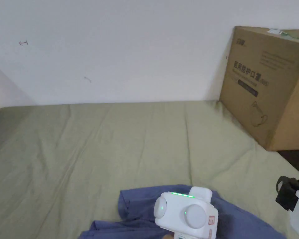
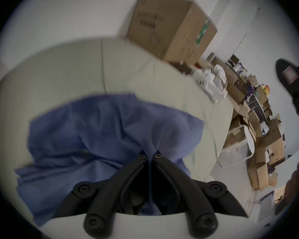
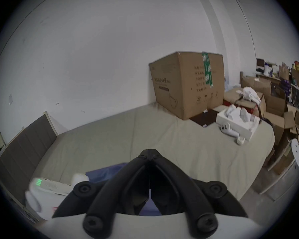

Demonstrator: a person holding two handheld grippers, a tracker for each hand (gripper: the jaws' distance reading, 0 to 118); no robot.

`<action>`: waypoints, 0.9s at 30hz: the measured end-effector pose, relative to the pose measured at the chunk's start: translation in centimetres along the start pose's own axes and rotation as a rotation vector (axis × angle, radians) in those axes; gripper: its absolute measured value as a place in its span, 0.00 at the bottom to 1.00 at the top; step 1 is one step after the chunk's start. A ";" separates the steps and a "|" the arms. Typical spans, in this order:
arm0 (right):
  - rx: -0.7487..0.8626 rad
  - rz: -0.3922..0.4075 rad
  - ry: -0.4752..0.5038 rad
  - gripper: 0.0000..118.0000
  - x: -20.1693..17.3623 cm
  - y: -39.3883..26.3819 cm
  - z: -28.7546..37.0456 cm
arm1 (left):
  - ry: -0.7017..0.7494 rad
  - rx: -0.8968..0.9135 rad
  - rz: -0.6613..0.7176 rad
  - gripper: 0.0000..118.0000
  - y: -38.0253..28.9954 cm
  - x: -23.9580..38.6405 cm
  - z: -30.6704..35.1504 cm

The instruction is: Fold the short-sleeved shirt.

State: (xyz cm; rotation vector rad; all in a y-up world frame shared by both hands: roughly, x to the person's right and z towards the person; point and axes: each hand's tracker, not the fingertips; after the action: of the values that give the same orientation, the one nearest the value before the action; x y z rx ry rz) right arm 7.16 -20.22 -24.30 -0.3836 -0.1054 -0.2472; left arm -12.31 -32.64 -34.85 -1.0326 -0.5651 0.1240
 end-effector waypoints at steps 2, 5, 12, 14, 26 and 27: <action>-0.033 -0.005 -0.015 0.00 0.7 -0.8 -0.6 | 0.097 -0.003 -0.017 0.05 -1.0 -0.2 -1.5; -0.060 0.002 -0.020 0.00 1.3 -1.5 -1.4 | 0.107 0.007 -0.038 0.73 -1.1 -0.8 -0.7; -0.078 -0.008 0.035 0.00 -0.8 -1.8 -2.4 | 0.135 0.215 0.061 0.60 0.3 -3.6 8.7; -0.085 0.013 0.069 0.00 -1.8 -2.1 -2.3 | 0.163 0.240 0.079 0.05 -1.1 -5.1 11.1; -0.178 0.084 0.162 0.00 -6.2 -5.3 -3.8 | 0.413 0.173 0.348 0.00 -9.6 -17.2 14.8; -0.180 0.086 0.162 0.00 -6.3 -5.3 -3.9 | 0.417 0.184 0.350 0.00 -8.9 -18.2 15.2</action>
State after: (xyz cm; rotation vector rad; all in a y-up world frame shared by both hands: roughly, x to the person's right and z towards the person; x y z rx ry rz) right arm -0.04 -25.13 -26.93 -0.5440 0.0937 -0.2023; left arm -36.87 -31.96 -28.52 -0.9348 0.0093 0.2568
